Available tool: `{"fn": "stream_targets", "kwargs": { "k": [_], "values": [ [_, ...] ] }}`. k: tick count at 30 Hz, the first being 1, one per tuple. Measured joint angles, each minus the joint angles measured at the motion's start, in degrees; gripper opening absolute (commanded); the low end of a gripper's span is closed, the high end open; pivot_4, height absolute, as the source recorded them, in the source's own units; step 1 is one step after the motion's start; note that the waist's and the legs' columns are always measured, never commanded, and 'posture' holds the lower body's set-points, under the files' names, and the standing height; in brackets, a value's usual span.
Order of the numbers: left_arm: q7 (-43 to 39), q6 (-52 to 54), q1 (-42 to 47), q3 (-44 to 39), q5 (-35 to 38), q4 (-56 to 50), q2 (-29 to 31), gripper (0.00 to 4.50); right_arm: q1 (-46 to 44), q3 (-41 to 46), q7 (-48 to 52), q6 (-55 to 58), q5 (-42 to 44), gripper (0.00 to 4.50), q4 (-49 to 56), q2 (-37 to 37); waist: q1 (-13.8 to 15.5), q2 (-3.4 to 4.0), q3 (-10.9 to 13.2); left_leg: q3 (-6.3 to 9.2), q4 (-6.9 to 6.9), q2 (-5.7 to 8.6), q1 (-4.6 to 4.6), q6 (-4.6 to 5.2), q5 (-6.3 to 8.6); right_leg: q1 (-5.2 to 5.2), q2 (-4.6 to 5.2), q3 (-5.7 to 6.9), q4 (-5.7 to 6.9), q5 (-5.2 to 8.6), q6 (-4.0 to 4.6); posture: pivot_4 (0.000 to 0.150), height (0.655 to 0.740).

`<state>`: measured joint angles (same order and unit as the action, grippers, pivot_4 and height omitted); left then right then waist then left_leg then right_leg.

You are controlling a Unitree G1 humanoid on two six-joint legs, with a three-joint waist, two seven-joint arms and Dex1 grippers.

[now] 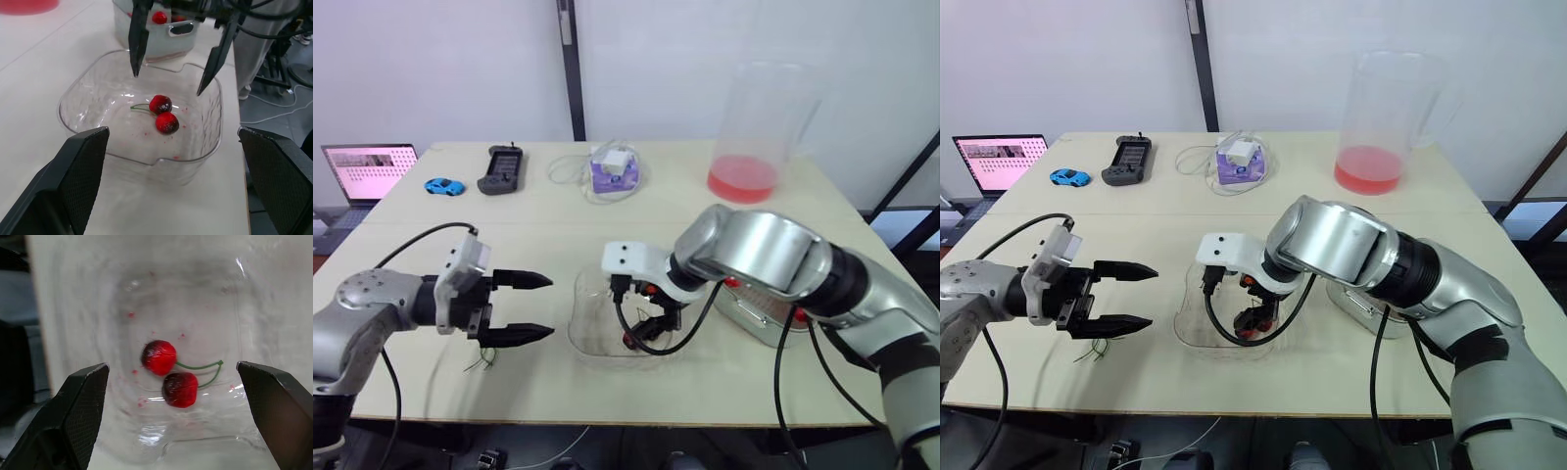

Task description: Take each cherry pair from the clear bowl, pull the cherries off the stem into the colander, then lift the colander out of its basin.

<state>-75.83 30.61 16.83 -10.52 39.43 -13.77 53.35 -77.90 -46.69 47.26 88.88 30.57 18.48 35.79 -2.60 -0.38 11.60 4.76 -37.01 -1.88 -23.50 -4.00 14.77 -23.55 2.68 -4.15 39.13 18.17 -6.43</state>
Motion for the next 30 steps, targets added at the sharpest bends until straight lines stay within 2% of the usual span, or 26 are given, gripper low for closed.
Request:
{"fn": "stream_targets", "kwargs": {
  "k": [10,13,23,26,30],
  "values": [
    [1.74,0.4,-0.83,-0.06,0.41,-1.08,-0.01,4.45,3.3,-4.02,-2.64,-1.25,-1.38,4.5,-2.9,-3.45,-0.11,0.0,0.0,0.02,0.0,0.0,0.0,0.0,0.0,-0.01,-0.01,0.01,0.01,0.0,0.0,0.15,0.7332],
    [2.3,0.6,-0.84,-0.07,0.87,-1.34,0.0,4.5,3.96,-5.89,-2.88,-2.7,-2.35,3.65,-3.03,-3.44,-0.13,0.0,0.0,0.02,0.0,0.0,0.0,0.0,0.0,-0.01,-0.01,0.01,0.01,0.0,0.0,0.15,0.7332],
    [2.34,1.77,-0.15,-0.01,1.11,-1.36,1.54,4.5,6.09,-9.61,-2.4,-8.62,-6.75,3.65,-6.76,-5.05,-0.24,0.0,0.0,0.04,0.01,0.0,0.0,0.0,0.0,0.0,-0.02,0.03,0.01,0.0,0.0,0.15,0.7332],
    [2.34,1.82,-0.15,-0.01,1.12,-1.36,1.68,4.5,6.68,-9.88,-2.35,-9.68,-7.98,2.79,-7.42,-5.52,-0.26,-0.01,0.0,0.04,0.01,0.0,0.0,0.0,0.0,0.0,-0.02,0.03,0.01,0.0,0.0,0.15,0.7332],
    [2.44,2.17,-0.15,-0.01,1.14,-1.36,1.68,4.5,6.93,-9.87,-1.99,-10.16,-9.06,0.93,-7.49,-5.61,-0.2,0.0,0.0,0.05,0.0,0.0,0.0,0.0,0.0,0.01,-0.02,0.04,0.01,0.0,0.0,0.15,0.7332]
  ]
}}
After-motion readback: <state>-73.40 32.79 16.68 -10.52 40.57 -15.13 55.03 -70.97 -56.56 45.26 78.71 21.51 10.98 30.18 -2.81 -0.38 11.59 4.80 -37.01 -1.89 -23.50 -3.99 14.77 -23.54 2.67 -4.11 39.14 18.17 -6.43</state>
